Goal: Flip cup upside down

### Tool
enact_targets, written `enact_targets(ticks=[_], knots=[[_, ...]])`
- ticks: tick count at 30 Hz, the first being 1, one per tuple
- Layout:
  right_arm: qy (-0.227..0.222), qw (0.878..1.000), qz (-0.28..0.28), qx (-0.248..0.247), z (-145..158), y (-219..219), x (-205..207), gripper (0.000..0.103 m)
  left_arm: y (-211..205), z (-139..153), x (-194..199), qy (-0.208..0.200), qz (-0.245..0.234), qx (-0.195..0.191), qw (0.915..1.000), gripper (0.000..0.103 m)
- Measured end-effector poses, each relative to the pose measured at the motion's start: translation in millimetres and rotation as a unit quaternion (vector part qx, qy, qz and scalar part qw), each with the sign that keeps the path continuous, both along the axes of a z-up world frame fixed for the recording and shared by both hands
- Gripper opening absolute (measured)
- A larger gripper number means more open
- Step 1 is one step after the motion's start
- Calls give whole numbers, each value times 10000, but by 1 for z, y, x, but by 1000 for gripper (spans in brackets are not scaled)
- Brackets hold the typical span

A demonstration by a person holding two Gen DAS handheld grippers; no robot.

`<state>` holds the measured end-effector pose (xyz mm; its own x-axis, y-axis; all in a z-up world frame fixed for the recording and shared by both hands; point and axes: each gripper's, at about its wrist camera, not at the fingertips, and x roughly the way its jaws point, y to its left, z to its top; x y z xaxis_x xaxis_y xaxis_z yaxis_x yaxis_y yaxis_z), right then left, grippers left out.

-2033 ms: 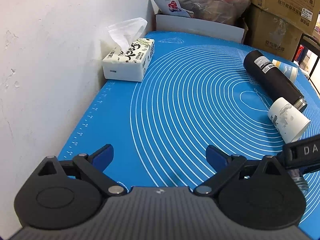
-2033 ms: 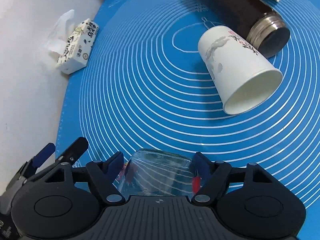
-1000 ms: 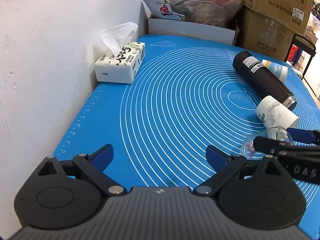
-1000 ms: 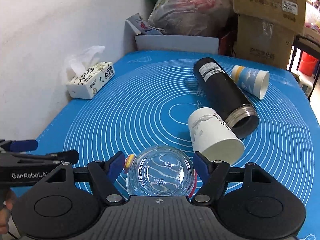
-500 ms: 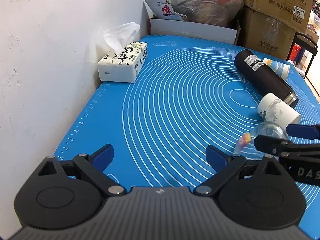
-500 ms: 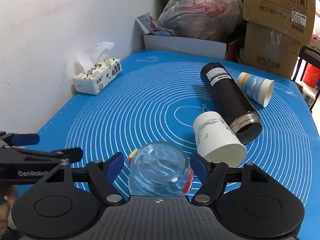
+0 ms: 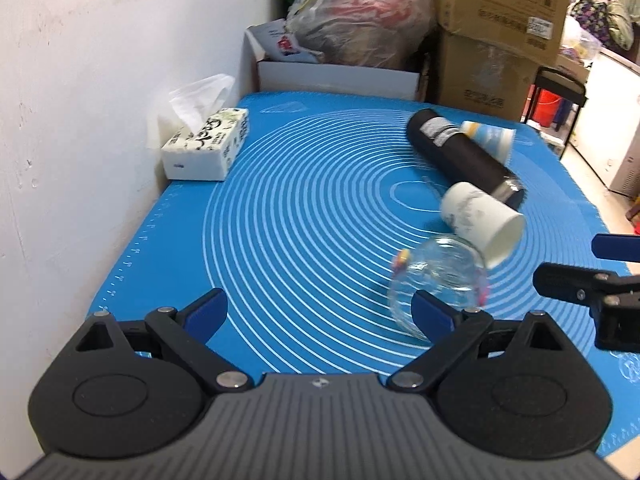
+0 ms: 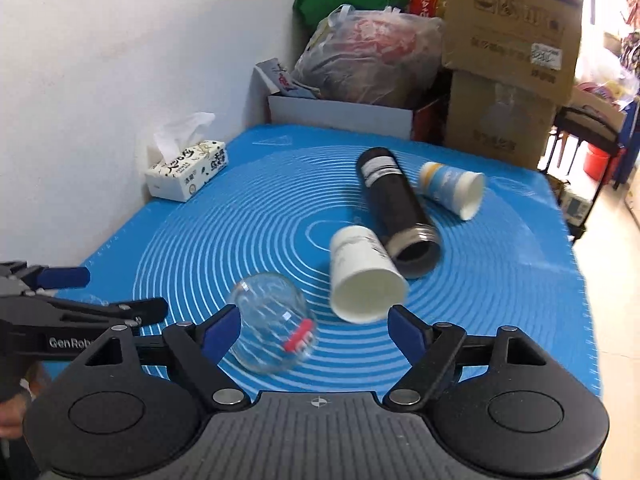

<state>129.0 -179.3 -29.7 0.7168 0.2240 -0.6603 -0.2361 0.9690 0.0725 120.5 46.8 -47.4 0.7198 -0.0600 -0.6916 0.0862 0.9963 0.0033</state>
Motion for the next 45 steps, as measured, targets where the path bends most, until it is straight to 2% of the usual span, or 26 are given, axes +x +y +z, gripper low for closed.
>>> enact_targets(ticks=[6,14,22,33,45], knots=[[-36,9995,-149,-264,5,-15,-41,88,-14,10,-29,-117,-233,-3,9997,98],[-10,9992,-335,-226,-2,-31,-85,89,-26,13,-69,-195,-439,33,9988,98],[100,9982,-589,9,-10,-47,-112,89,-32,9,-91,-205,-645,103,9977,98],[115,9973,-720,85,-12,-61,-132,90,-37,6,-105,-193,-781,71,9967,98],[126,9975,-684,80,-12,-60,-132,91,-37,5,-106,-204,-795,90,9966,98]])
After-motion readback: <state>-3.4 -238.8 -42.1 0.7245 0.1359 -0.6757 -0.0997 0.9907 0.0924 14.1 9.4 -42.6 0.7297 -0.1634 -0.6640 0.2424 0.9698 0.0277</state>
